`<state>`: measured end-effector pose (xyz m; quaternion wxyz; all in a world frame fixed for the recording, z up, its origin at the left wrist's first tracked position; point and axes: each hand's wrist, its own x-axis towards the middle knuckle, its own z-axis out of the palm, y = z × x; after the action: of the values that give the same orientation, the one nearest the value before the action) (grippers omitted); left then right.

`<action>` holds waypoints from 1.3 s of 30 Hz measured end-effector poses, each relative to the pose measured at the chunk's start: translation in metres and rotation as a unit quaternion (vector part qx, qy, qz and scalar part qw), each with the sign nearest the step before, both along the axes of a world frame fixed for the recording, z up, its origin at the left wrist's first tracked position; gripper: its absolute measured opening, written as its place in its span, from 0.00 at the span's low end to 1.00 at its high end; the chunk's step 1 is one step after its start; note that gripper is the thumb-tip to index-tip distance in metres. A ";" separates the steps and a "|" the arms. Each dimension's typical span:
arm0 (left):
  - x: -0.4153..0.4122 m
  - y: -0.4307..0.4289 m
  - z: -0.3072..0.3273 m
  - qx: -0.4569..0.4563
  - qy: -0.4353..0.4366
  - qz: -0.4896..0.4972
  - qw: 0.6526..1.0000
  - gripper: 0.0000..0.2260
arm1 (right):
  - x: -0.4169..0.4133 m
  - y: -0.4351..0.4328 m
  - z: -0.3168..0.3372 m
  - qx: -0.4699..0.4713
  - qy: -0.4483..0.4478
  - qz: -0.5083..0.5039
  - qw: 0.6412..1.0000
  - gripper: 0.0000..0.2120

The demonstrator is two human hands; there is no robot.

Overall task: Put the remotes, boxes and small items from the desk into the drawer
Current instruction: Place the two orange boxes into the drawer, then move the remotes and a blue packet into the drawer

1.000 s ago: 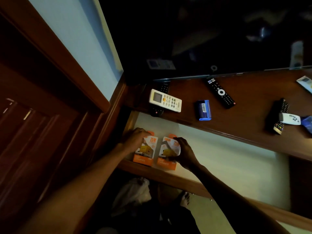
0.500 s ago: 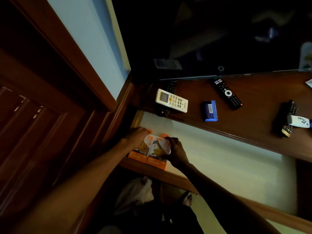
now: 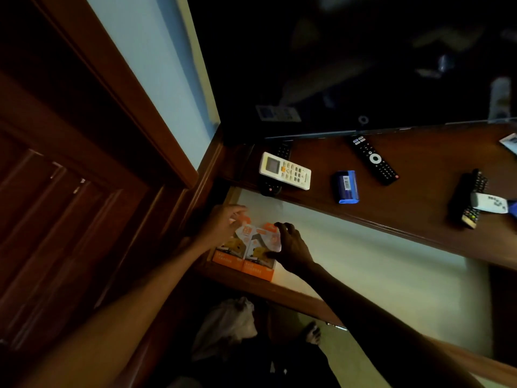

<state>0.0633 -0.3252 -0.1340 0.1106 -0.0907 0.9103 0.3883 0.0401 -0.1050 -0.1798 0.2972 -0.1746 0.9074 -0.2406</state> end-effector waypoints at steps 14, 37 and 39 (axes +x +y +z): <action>-0.099 0.052 0.060 0.063 0.076 0.236 0.967 0.24 | -0.076 0.067 0.110 -0.092 0.123 -0.092 0.984 0.14; -0.161 0.139 0.106 0.095 0.205 0.132 0.965 0.08 | -0.220 0.173 0.106 0.015 0.145 -0.125 0.981 0.33; -0.160 0.142 0.104 0.086 0.203 0.140 0.965 0.08 | -0.224 0.174 0.099 0.012 0.134 -0.098 0.986 0.31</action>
<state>-0.0970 -0.1828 -0.0300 -0.1250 -0.1267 0.8549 0.4874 -0.1841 0.0686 -0.0811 0.1501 -0.1116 0.9546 -0.2320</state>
